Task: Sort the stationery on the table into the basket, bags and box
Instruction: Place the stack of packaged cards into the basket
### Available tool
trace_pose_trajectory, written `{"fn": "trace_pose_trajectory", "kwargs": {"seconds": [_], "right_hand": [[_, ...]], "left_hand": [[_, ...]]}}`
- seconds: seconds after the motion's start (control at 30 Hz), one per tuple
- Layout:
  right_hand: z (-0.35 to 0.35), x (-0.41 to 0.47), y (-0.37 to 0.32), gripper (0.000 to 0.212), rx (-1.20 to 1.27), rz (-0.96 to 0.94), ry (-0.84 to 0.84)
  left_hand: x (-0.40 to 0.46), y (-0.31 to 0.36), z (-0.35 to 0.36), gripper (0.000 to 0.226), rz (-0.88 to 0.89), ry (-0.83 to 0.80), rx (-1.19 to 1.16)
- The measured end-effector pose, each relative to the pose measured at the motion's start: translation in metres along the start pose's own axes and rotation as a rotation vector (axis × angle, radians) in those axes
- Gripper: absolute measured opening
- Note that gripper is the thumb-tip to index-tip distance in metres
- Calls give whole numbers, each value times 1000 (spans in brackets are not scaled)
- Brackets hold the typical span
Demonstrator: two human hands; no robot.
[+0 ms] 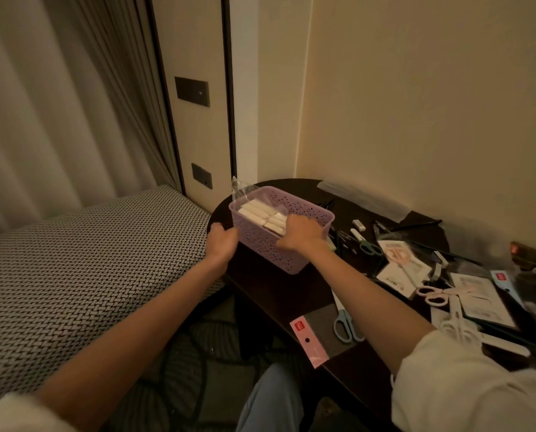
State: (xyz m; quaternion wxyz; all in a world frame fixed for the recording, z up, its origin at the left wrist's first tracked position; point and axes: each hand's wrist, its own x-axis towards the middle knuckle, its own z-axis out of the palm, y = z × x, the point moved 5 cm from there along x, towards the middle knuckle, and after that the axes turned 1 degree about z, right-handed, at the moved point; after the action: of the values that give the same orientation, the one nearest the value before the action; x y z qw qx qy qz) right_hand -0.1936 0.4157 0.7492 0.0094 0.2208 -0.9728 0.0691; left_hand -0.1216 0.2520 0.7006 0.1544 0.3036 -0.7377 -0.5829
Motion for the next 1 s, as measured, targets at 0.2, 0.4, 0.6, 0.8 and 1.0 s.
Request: {"fn": "trace_pose_trajectory", "kwargs": {"seconds": [0.2, 0.4, 0.6, 0.8, 1.0], "right_hand": [[-26, 12, 25, 84, 584, 35, -187], [-44, 28, 75, 38, 721, 139, 162], [-9, 42, 98, 27, 579, 200, -20], [-3, 49, 106, 24, 645, 215, 87], [2, 44, 106, 7, 766, 261, -1]], "left_hand": [[-14, 8, 11, 18, 31, -102, 42], [-47, 29, 54, 44, -37, -292, -72], [-55, 36, 86, 68, 38, -338, -282], [-45, 36, 89, 81, 136, -330, -354], [-15, 34, 68, 74, 72, -192, -439]]}}
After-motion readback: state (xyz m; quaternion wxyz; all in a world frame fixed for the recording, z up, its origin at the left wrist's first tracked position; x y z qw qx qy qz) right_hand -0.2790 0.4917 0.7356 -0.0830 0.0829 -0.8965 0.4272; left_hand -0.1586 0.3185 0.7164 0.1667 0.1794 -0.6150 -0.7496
